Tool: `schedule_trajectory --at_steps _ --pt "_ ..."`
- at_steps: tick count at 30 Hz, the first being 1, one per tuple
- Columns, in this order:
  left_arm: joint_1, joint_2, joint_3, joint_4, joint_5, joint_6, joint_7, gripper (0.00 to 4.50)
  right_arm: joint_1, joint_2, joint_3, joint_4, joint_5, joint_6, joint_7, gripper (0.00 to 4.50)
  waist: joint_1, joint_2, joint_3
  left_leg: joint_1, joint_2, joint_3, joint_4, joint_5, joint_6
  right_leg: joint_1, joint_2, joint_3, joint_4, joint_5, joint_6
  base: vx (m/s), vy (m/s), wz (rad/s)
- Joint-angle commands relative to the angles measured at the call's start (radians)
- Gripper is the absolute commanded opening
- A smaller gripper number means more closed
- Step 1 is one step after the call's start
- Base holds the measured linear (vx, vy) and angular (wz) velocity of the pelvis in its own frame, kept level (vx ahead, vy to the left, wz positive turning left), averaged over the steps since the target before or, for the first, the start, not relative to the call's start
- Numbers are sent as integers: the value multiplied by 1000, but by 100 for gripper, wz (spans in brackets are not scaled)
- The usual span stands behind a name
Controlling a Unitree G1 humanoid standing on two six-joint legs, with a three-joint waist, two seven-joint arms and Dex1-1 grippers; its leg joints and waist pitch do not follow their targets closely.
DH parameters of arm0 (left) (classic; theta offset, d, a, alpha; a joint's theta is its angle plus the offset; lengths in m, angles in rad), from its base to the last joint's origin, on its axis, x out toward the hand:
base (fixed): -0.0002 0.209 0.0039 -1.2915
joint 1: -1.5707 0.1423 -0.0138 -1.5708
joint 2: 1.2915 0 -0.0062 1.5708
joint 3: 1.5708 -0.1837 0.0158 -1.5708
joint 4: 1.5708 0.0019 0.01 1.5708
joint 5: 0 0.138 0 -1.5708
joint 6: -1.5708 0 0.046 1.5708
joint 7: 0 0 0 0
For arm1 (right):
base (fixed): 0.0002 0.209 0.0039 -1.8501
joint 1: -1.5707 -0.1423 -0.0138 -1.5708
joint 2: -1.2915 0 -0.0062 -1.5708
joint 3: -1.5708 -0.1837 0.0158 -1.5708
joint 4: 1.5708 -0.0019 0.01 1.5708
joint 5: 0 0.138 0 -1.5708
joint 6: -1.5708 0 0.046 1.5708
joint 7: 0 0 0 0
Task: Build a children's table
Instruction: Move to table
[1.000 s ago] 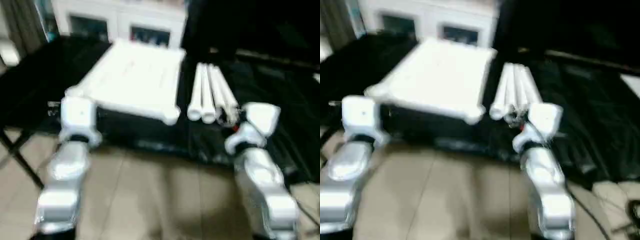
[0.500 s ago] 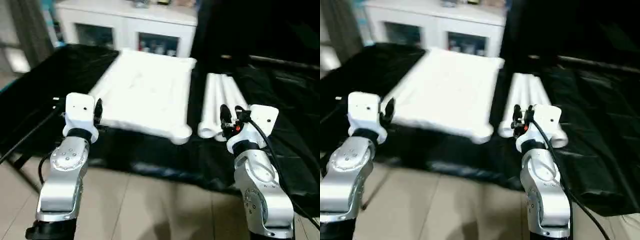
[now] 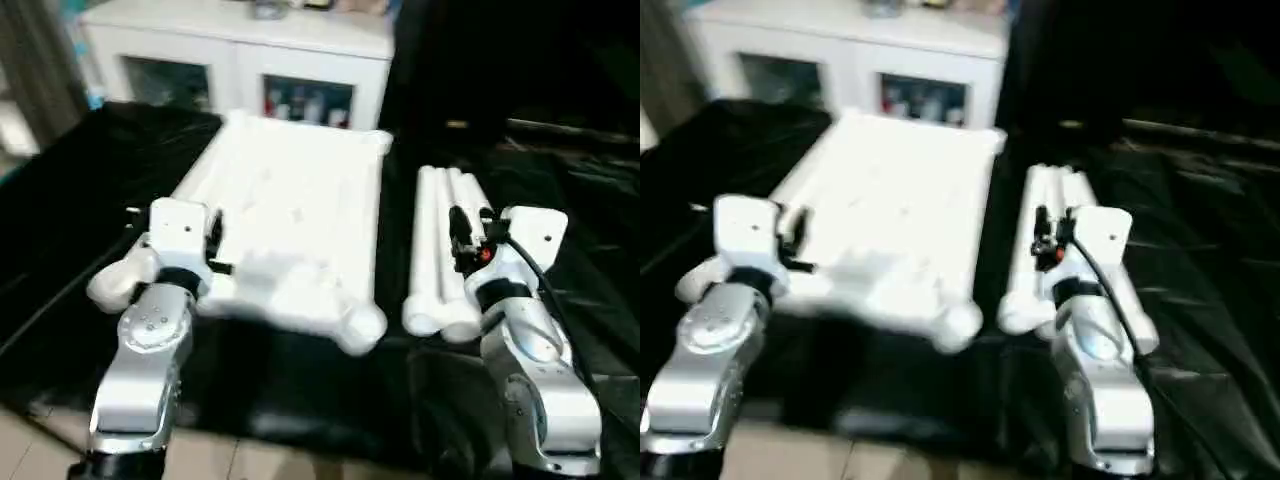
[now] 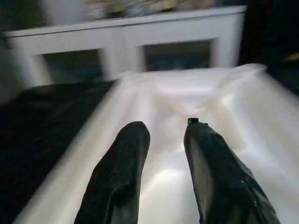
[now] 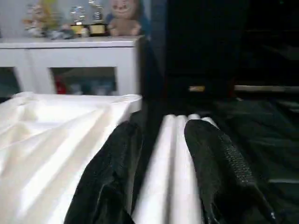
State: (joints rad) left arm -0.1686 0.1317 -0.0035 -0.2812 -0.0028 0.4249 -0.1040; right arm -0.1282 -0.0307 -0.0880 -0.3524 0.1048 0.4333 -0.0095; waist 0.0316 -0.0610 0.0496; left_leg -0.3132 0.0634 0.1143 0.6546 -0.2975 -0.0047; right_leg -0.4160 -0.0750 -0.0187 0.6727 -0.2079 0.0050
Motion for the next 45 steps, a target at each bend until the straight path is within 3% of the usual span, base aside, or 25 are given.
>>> schedule_trajectory --at_steps 1,3,4,8,14,24,25,26,27,29,30,31,32,33,34,35,36,37,38,39,40,41,42,43,45 --pt "5 5 -50 -24 -15 -14 -42 164 -5 -8 -18 -25 27 17 29 182 58 -7 -63 -65 30 -39 22 20 142 146 -178 159 -138 -1 11 154 -108 7" --pt "27 27 -66 -39 -57 -48 -125 164 -12 -42 2 -42 62 25 103 182 50 -2 -60 -87 46 -49 -31 292 26 156 -112 91 -54 602 -25 157 -80 -3" --pt "32 35 -73 -41 -70 -38 -152 164 -17 -64 5 -40 69 25 133 182 43 12 -60 -82 50 -40 -64 404 -5 126 -50 45 -29 907 -12 84 -64 -12" --pt "56 86 -94 -63 -100 -5 -238 164 -38 -143 9 -36 104 47 228 182 24 42 -48 -49 126 -56 -92 181 -65 102 -37 33 -72 337 -134 0 0 0" --pt "-21 111 -38 67 -89 -69 -225 164 -73 -230 -34 -42 138 101 288 182 26 67 -8 -17 137 -30 -118 -223 -52 67 -59 56 -139 -332 -183 -42 9 4" --pt "-117 46 -12 171 -77 -102 -132 164 14 -187 -58 -67 95 107 175 182 28 75 -12 -47 137 -17 -117 -88 -38 71 -56 58 -132 -243 -181 -16 0 0" --pt "-124 43 -21 174 -71 -103 -132 164 14 -176 -62 -67 102 119 163 182 15 78 -25 12 127 34 -86 -109 -142 30 33 79 -152 -267 -124 0 0 0" --pt "-129 50 -32 193 -54 -129 -133 164 21 -148 -50 -74 99 133 139 182 14 84 -32 15 133 34 -100 -34 -156 27 89 62 -147 -146 -92 40 -18 -36" --pt "-132 48 -36 200 -53 -134 -134 164 23 -141 -45 -76 96 135 132 182 16 94 -36 39 162 28 -111 -14 -135 -1 97 46 -135 -95 -91 40 -18 -36" --pt "-140 27 -20 222 -73 -132 -132 164 33 -126 -19 -94 82 142 114 182 16 116 -56 60 380 -18 -175 154 39 -57 12 -21 -12 -49 -102 15 -64 -45" --pt "-143 17 -13 218 -84 -119 -130 164 33 -120 -16 -103 84 142 109 182 16 116 -56 60 380 -18 -175 154 39 -57 12 -21 -12 -49 -102 19 -85 -46" --pt "-145 10 -10 215 -90 -111 -127 164 33 -118 -18 -108 87 143 106 182 11 80 -75 16 285 -39 -110 240 310 -20 -57 2 -19 37 -181 23 -152 -30" --pt "-142 12 -17 205 -88 -126 -130 164 29 -118 -22 -100 85 141 104 182 18 3 -92 -122 16 75 60 47 304 96 -34 55 -113 283 -275 19 -184 -3" --pt "-141 13 -21 203 -86 -132 -131 164 28 -118 -23 -97 84 140 103 182 55 19 -100 -124 9 58 83 -50 231 123 -86 82 -116 366 -303 19 -184 -3" --pt "-141 20 -21 201 -75 -134 -122 164 16 -123 -24 -77 79 137 108 182 41 -10 -69 -129 17 36 65 49 81 104 -80 27 -119 389 -84 11 -188 -3" --pt "-143 22 -19 204 -68 -132 -114 164 5 -129 -25 -61 76 134 114 182 57 10 -60 -106 16 19 44 68 27 92 -86 18 -150 232 178 -12 -167 -4" --pt "-143 22 -19 204 -68 -132 -114 164 4 -129 -25 -60 76 134 114 182 57 10 -60 -106 16 19 44 68 27 92 -86 18 -150 232 178 -12 -167 -4" --pt "-145 29 -20 207 -59 -148 -115 164 -17 -136 -28 -37 77 131 123 182 57 53 -48 -94 77 -18 -28 70 99 99 -97 13 -195 -55 310 -35 -118 1" --pt "-145 32 -21 210 -53 -160 -116 164 -24 -140 -28 -30 80 131 124 182 33 81 -47 -84 219 -106 -102 2 193 95 -79 -24 -159 -155 272 -56 -76 -19" --pt "-145 44 -24 210 -45 -145 -122 164 -44 -154 -25 -15 82 126 139 182 29 86 -58 -64 310 -156 -132 -35 251 93 -90 -23 -87 -164 197 -56 -76 -19" --pt "-147 58 -27 212 -43 -113 -137 164 -62 -171 -21 0 85 124 159 182 24 78 -56 -12 305 -131 -135 -94 256 25 -87 1 -10 -91 58 -31 -56 -9" --pt "-147 78 -35 214 -38 -100 -158 164 -80 -192 -15 14 87 116 184 182 19 42 -42 -22 195 -57 -109 -152 167 18 -85 25 -58 -24 -15 -23 -77 25" --pt "-145 113 -47 211 -43 -101 -211 164 -104 -217 -9 34 97 111 223 182 26 18 -40 -33 143 -32 -94 -192 97 33 -108 47 -104 -99 -8 -23 -77 25" --pt "-144 161 -67 209 -48 -120 -286 164 -131 -249 -6 59 112 105 274 182 60 14 -38 -61 120 -15 -59 -59 13 80 -172 65 -149 -343 -3 -86 -90 11" --pt "-148 215 -88 218 -51 -145 -360 164 -156 -278 -4 85 124 97 324 182 77 11 -32 -47 129 -7 -73 -16 -6 61 -141 57 -169 -625 14 -108 -81 -4"
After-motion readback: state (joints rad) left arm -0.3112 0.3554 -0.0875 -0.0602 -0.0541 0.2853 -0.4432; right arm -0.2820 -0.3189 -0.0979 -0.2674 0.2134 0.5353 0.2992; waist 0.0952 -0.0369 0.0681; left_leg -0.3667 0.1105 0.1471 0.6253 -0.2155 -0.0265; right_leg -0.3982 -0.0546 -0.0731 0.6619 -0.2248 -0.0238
